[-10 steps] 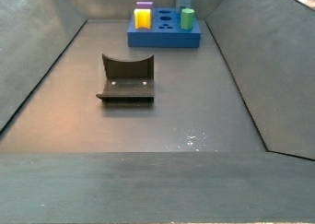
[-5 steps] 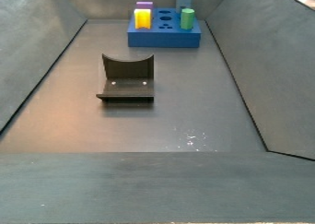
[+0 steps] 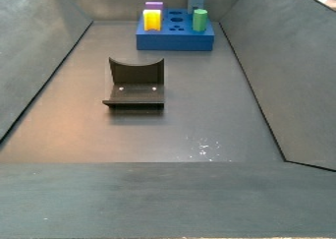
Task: Pick up the oval object. Move up. Place the oval object on the fixture. Regrasp the oval object. Move to above the board. Insert the oval object.
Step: Insert the oval object.
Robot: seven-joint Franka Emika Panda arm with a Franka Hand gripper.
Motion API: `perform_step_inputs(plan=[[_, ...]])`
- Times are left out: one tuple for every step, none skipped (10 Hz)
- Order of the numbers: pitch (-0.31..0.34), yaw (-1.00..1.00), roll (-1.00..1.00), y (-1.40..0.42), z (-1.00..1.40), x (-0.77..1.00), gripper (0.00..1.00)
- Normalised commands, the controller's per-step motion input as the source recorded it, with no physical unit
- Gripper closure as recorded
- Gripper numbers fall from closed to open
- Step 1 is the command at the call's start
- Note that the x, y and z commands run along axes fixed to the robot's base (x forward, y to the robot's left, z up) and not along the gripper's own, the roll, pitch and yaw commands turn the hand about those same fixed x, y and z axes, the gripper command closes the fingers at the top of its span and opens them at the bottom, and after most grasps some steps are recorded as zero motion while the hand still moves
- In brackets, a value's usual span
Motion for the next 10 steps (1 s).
perform_step_inputs(plan=[[-0.043, -0.82, 0.0, -0.44, -0.33, 0.0, 1.0], [-0.039, -0.82, 0.0, -0.43, -0.31, 0.0, 1.0], [-0.034, -0.81, 0.0, -0.43, -0.28, 0.0, 1.0], [-0.031, -0.82, 0.0, -0.42, -0.25, 0.0, 1.0], [-0.041, -0.85, 0.0, -0.38, -0.27, 0.0, 1.0], [-0.05, -0.88, 0.0, -0.35, -0.28, 0.0, 1.0], [-0.044, -0.9, 0.0, -0.33, -0.29, 0.0, 1.0], [-0.039, -0.91, 0.0, -0.31, -0.29, 0.0, 1.0], [-0.041, -0.91, 0.0, -0.31, -0.29, 0.0, 1.0], [-0.039, -0.91, 0.0, -0.31, -0.29, 0.0, 1.0]])
